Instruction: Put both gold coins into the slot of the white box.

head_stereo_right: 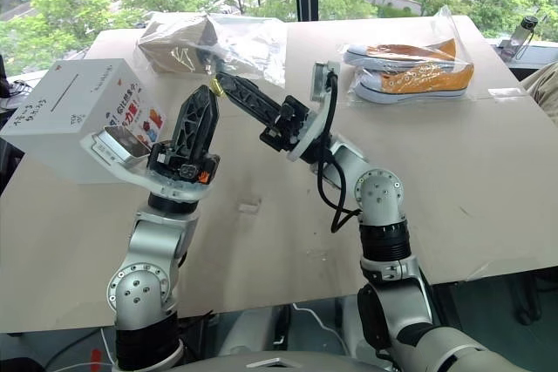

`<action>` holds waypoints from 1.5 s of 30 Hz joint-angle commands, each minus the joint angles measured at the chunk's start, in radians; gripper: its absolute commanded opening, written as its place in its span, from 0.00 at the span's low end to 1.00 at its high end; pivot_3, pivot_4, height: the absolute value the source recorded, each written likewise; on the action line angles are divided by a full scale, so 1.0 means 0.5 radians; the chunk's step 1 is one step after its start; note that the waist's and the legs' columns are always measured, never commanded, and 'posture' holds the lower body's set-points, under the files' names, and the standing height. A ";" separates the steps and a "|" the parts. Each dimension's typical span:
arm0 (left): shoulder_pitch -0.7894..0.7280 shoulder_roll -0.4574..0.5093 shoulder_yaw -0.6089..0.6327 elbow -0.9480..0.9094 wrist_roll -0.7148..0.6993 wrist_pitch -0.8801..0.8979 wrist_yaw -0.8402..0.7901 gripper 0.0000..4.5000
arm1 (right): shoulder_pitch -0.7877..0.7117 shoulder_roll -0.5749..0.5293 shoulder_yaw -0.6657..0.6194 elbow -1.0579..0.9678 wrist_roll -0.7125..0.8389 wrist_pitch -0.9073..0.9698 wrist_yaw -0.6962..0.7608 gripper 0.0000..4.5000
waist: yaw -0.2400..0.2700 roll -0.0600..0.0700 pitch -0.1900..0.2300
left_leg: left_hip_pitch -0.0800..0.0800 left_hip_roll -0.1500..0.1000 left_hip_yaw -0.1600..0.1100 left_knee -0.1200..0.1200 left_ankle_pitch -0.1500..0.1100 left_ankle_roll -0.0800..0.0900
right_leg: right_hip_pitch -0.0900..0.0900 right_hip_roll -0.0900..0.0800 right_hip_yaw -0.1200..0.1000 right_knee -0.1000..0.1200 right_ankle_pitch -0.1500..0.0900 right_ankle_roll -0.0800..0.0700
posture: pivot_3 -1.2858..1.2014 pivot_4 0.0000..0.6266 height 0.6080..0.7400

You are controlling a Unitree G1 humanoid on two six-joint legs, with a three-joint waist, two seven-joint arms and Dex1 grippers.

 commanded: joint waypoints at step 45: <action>-0.005 -0.070 0.002 -0.047 -0.077 -0.100 -0.080 0.85 | -0.097 0.067 0.036 -0.040 -0.023 0.002 0.106 0.00 | 0.000 0.002 0.002 | -0.003 0.001 -0.001 -0.002 0.000 0.000 | 0.000 0.001 -0.001 -0.006 0.000 0.000 | 0.52 0.24 1.00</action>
